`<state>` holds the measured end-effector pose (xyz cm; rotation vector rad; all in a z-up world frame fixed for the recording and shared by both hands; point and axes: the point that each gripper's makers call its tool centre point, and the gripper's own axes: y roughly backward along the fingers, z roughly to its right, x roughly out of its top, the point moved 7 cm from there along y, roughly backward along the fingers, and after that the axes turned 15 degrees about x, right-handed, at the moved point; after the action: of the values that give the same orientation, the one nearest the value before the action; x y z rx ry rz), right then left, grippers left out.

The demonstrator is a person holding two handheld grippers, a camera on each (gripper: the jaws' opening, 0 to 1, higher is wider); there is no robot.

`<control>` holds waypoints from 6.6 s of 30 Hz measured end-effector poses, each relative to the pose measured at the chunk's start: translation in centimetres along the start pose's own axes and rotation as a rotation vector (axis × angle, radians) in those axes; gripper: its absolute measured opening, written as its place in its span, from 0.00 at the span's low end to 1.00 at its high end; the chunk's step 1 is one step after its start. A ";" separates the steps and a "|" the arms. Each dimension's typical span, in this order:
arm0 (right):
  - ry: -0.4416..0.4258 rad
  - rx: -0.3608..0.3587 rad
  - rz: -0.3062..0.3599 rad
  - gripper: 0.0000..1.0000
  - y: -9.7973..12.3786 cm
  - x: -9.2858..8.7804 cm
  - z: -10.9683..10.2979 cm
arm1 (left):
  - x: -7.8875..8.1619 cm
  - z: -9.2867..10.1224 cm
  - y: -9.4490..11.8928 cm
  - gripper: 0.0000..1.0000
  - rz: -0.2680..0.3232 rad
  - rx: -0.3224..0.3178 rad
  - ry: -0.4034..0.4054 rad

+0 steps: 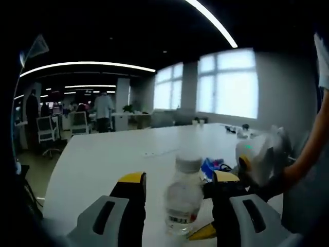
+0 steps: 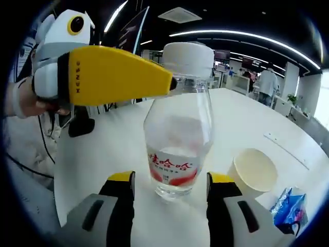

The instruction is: Arrange the tabletop items into an orderly group along one side of the table until the central work area is clear of visible clutter.

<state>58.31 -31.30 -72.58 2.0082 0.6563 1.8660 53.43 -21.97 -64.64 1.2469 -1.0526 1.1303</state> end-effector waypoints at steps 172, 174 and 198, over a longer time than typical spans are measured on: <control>0.334 0.690 -0.067 0.38 -0.9 4.1 4.1 | -9.2 2.7 2.4 0.66 -0.200 -0.028 0.189; 0.320 0.659 -0.060 0.37 -1.1 4.1 4.1 | -9.3 2.6 2.4 0.66 -0.200 -0.028 0.191; 0.207 0.391 0.051 0.37 -1.2 4.7 7.0 | -9.4 2.3 2.2 0.66 -0.195 -0.022 0.210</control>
<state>65.31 -27.29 -69.93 2.0859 1.1125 2.1280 49.85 -24.76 -73.47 1.1588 -0.7677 1.0699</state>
